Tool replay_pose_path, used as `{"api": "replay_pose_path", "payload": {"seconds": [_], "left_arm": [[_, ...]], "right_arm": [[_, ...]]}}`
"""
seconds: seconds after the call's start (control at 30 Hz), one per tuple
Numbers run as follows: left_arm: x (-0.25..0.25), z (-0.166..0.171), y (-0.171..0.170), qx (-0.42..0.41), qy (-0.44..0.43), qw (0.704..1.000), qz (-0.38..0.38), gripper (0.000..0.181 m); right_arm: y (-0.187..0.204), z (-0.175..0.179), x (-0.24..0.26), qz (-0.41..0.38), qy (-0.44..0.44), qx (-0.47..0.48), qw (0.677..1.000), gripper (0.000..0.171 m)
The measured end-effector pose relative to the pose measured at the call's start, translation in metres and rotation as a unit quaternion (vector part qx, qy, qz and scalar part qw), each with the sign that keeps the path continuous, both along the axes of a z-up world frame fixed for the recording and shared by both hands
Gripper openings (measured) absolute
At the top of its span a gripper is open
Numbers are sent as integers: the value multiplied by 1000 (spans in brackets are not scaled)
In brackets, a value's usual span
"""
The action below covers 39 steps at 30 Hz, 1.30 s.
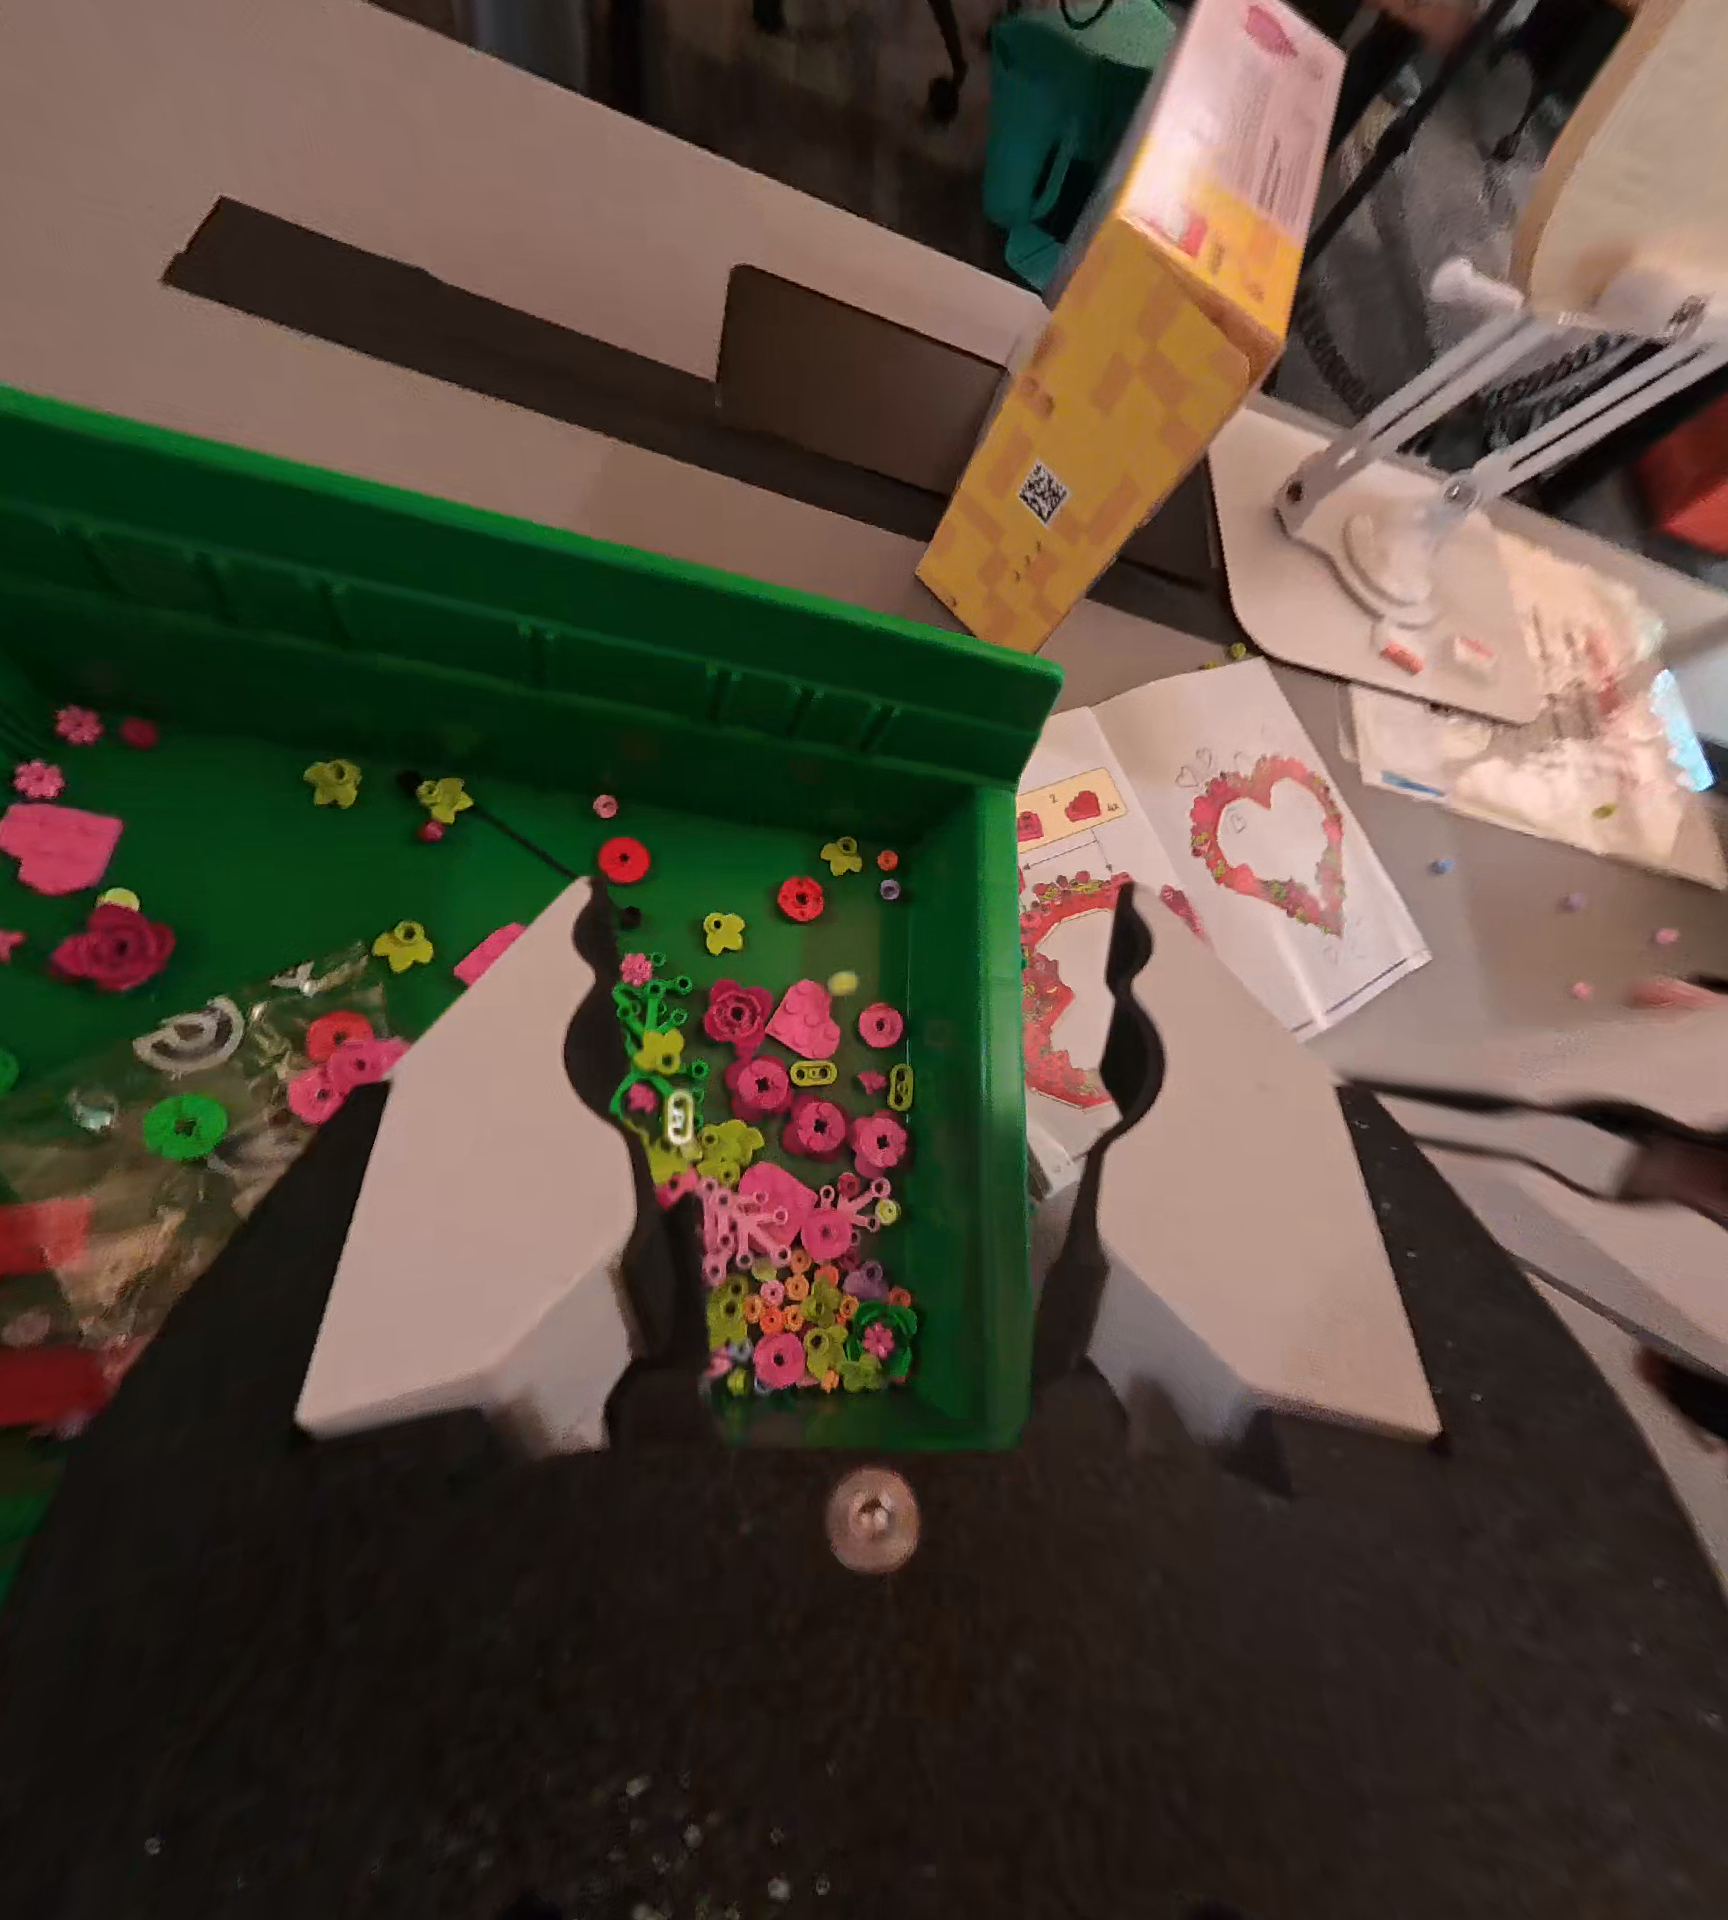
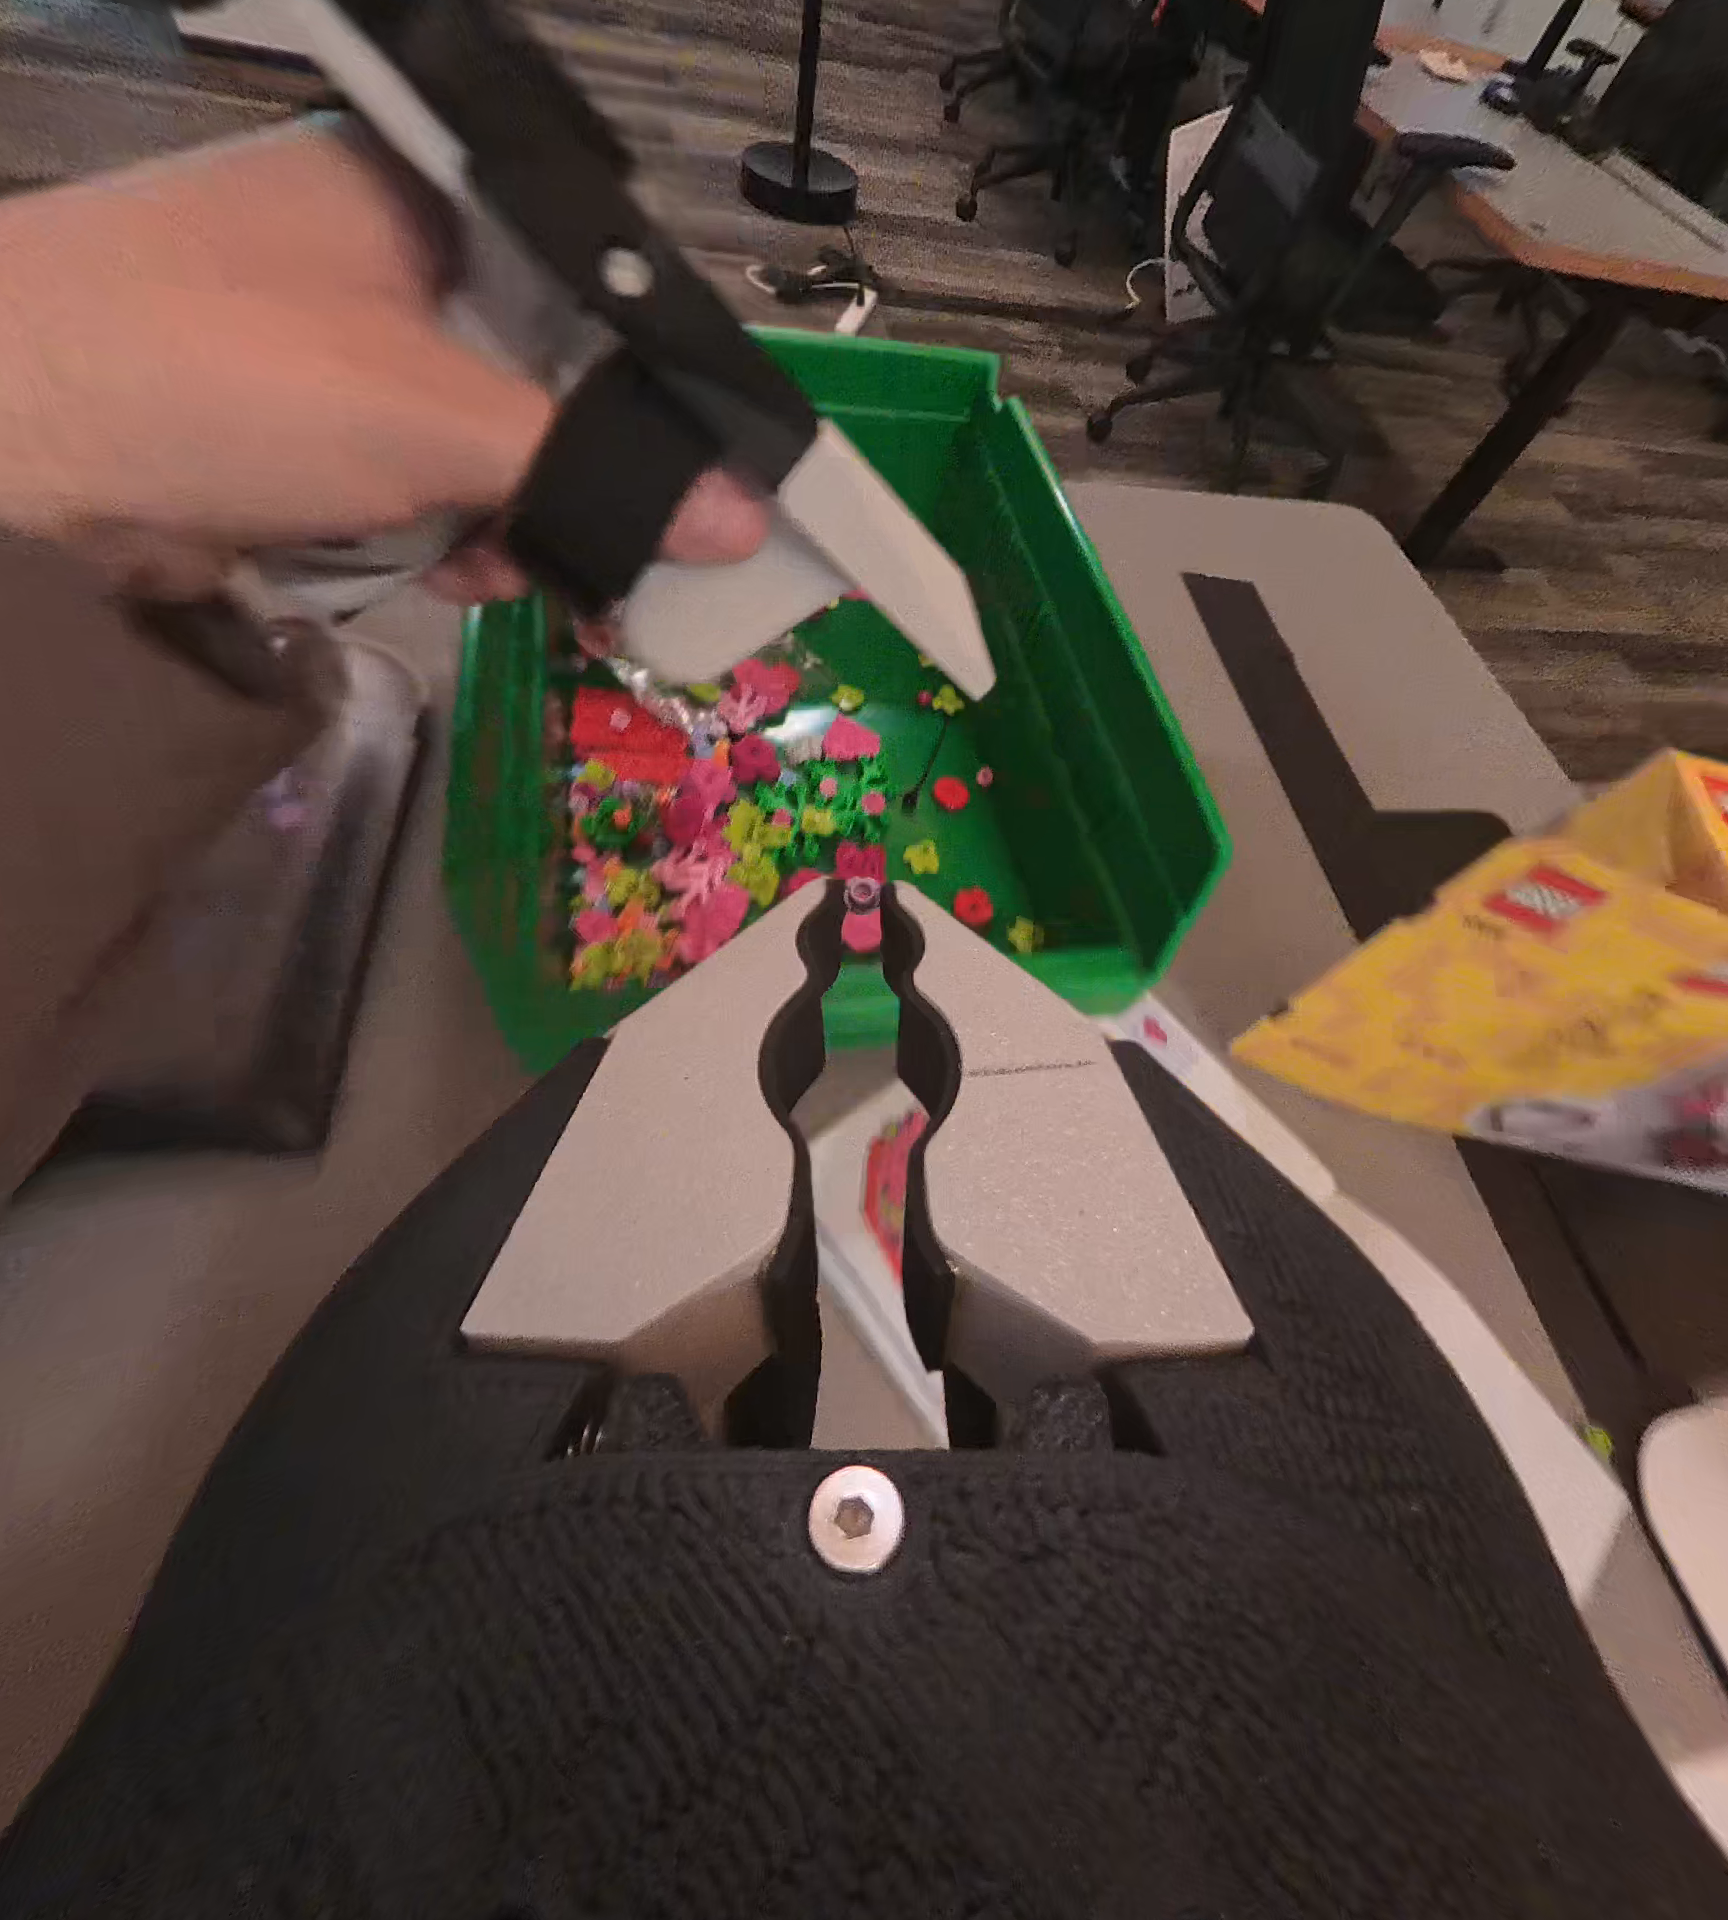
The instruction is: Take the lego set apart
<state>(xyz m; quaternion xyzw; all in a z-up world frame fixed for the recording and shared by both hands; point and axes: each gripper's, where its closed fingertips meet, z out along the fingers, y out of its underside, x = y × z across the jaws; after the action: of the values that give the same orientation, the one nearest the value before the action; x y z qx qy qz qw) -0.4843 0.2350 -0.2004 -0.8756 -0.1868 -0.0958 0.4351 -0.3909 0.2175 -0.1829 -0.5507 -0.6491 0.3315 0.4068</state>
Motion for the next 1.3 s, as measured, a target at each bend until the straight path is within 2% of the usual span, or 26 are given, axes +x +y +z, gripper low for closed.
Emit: {"api": "replay_pose_path", "payload": {"seconds": [0.07, 0.13, 0.2, 0.4, 0.53, 0.7, 0.93, 1.03, 1.2, 1.3], "left_arm": [[-8, 10, -9, 23, -18, 999, 14, 88], [-15, 18, -16, 49, -23, 998, 25, 87], [-22, 23, -21, 66, -27, 997, 34, 87], [-41, 54, -21, 133, 62, 986, 77, 92], [-35, 73, -17, 151, 122, 978, 75, 93], [-20, 81, -9, 152, 146, 976, 53, 93], [-11, 80, -4, 142, 155, 977, 36, 93], [-12, 78, -6, 133, 156, 978, 36, 93], [-14, 80, -9, 140, 151, 978, 38, 92], [-16, 79, -10, 138, 153, 978, 39, 91]], "right_arm": [[12, -7, -30, -10, -18, 5, 1000, 6], [19, -18, -50, -11, -38, 0, 999, 28], [23, -27, -63, -8, -53, -4, 999, 38], [25, -39, -76, -10, -63, 60, 996, 68], [25, -42, -80, -18, -72, 27, 997, 109], [38, -47, -80, -52, -89, 57, 993, 160], [28, -42, -83, -42, -60, 74, 995, 158], [18, -27, -86, -23, -19, 81, 996, 134], [12, -28, -87, -18, -25, 73, 997, 127], [10, -31, -88, -16, -34, 65, 997, 116]]}}
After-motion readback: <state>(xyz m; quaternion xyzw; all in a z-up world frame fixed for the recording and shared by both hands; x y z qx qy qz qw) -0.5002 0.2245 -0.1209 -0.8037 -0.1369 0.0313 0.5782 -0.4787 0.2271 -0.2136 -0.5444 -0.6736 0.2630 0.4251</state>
